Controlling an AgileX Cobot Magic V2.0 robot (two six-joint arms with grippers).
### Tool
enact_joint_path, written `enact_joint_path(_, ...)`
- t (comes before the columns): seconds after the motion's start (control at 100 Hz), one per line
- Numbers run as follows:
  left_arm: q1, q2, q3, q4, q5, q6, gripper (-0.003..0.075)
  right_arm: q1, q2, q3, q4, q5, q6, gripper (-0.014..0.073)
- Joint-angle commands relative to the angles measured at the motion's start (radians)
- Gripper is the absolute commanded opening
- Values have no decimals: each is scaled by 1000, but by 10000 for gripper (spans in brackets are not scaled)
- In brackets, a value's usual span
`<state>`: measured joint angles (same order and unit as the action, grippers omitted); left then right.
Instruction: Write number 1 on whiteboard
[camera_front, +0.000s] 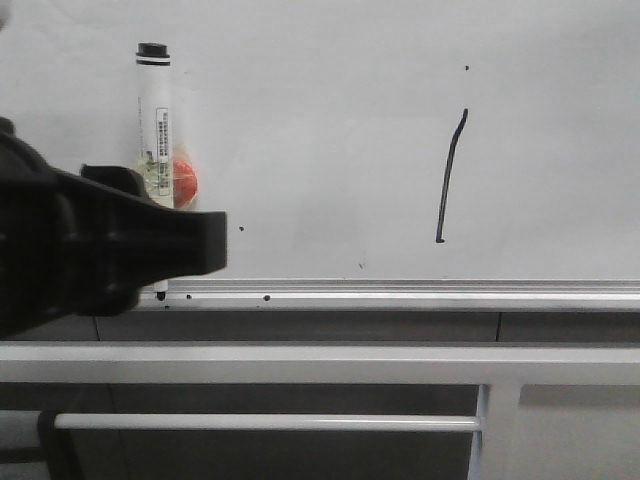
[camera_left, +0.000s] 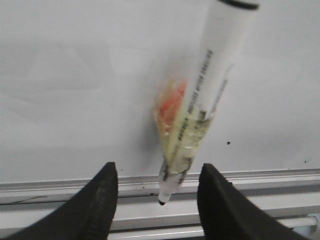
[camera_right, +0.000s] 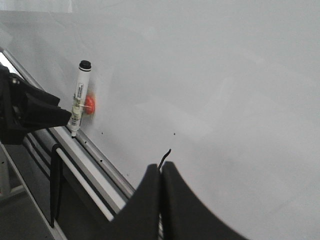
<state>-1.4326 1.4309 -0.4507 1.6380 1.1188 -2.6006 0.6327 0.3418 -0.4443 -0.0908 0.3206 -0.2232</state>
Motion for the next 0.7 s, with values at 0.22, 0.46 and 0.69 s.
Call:
enact_joint_path(0.22,-128,-197,-4,-79,130,248,-20,-9,-17,-25,-9,-69,3,-53)
enact_joint_path(0.46,-151,-344,-4,-92,130,436,-20,-9,-215,67,96,-82,3,-53)
enact_joint_path(0.69,-151,-435,-4,-94,128,573,-20,-9,-341,343,98,-227,3,-53)
